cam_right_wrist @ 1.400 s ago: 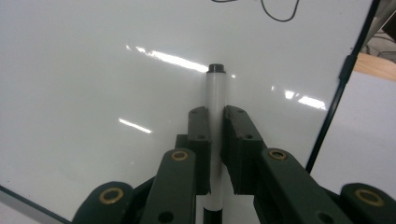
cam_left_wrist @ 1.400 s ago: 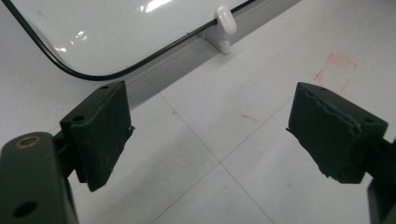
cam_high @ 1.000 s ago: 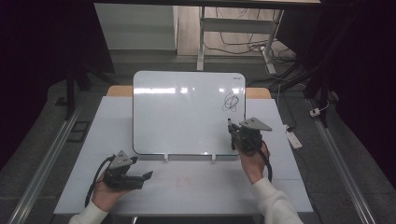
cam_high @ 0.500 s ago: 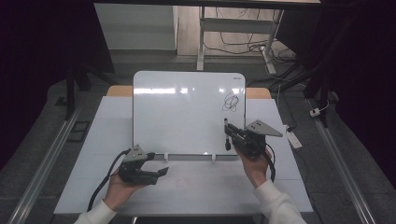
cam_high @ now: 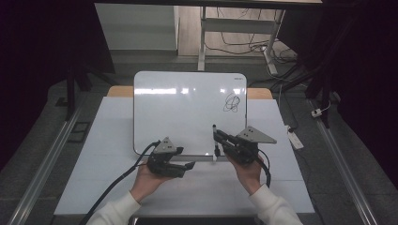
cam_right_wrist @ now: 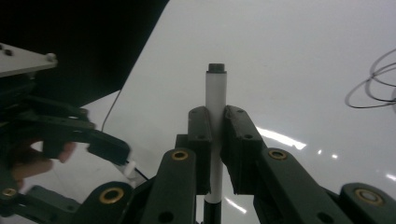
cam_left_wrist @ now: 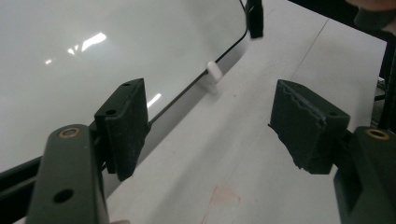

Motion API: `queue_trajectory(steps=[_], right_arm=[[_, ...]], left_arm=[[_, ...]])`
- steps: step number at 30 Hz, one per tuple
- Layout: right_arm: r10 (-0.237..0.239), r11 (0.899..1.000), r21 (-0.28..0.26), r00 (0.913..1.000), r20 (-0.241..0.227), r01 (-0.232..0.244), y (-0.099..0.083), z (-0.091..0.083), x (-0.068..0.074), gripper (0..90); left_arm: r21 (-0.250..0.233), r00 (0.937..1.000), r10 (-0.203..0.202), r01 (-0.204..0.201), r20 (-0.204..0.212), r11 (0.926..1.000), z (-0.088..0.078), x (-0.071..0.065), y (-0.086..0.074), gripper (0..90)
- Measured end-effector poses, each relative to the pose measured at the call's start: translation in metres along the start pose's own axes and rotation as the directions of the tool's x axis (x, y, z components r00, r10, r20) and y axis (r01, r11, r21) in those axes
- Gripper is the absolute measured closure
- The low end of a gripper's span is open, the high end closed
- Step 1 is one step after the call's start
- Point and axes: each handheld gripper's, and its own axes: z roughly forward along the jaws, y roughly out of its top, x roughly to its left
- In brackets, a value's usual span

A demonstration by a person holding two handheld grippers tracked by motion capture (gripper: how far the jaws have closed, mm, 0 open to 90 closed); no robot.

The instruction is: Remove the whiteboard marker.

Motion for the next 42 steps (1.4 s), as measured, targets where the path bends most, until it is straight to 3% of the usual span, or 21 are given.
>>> queue_trajectory(steps=[11,20,23,29,32,33,34,36,39,42], right_arm=[[0.032,0.999,-0.036,0.9974,-0.065,-0.034,-0.008,0.006,0.013,81.0],[0.053,0.996,-0.063,0.9927,-0.108,-0.06,-0.01,0.006,0.018,81.0],[0.042,0.996,-0.07,0.9934,-0.107,-0.05,-0.01,0.005,0.02,81.0],[0.027,0.997,-0.068,0.9922,-0.122,-0.036,-0.011,0.002,0.02,80.3],[0.016,0.999,-0.037,0.988,-0.154,-0.022,-0.01,0.003,0.018,73.1],[-0.014,1.0,0.008,0.9863,-0.164,0.016,-0.01,0.003,0.014,66.0],[-0.012,0.999,0.045,0.9811,-0.193,0.021,-0.009,0.003,0.012,64.1],[-0.001,0.991,0.133,0.9679,-0.251,0.035,-0.009,0.007,0.006,61.4],[0.0,0.977,0.204,0.9551,-0.296,0.064,-0.012,0.012,0.003,61.4],[-0.037,0.965,0.238,0.9554,-0.293,0.11,-0.012,0.014,0.005,64.6]], left_arm=[[-0.034,0.9983,0.002,0.0,0.057,0.9994,0.022,-0.008,0.011,42.6],[-0.043,0.9958,0.032,-0.029,0.086,0.9987,0.035,-0.013,0.014,63.8],[-0.03,0.9948,0.059,-0.057,0.083,0.9979,0.035,-0.012,0.014,74.1],[0.006,0.9947,0.072,-0.072,0.074,0.9974,0.032,-0.008,0.015,78.2],[0.024,0.9939,0.09,-0.092,0.064,0.9955,0.031,-0.007,0.015,78.5],[0.035,0.9929,0.101,-0.103,0.063,0.994,0.03,-0.007,0.015,78.5],[0.039,0.9923,0.106,-0.108,0.064,0.9933,0.03,-0.006,0.015,78.5],[0.048,0.9916,0.112,-0.115,0.066,0.9922,0.029,-0.006,0.016,78.6],[0.059,0.99,0.124,-0.128,0.068,0.99,0.028,-0.005,0.016,78.6],[0.073,0.9876,0.139,-0.145,0.072,0.9868,0.028,-0.006,0.016,78.6]])
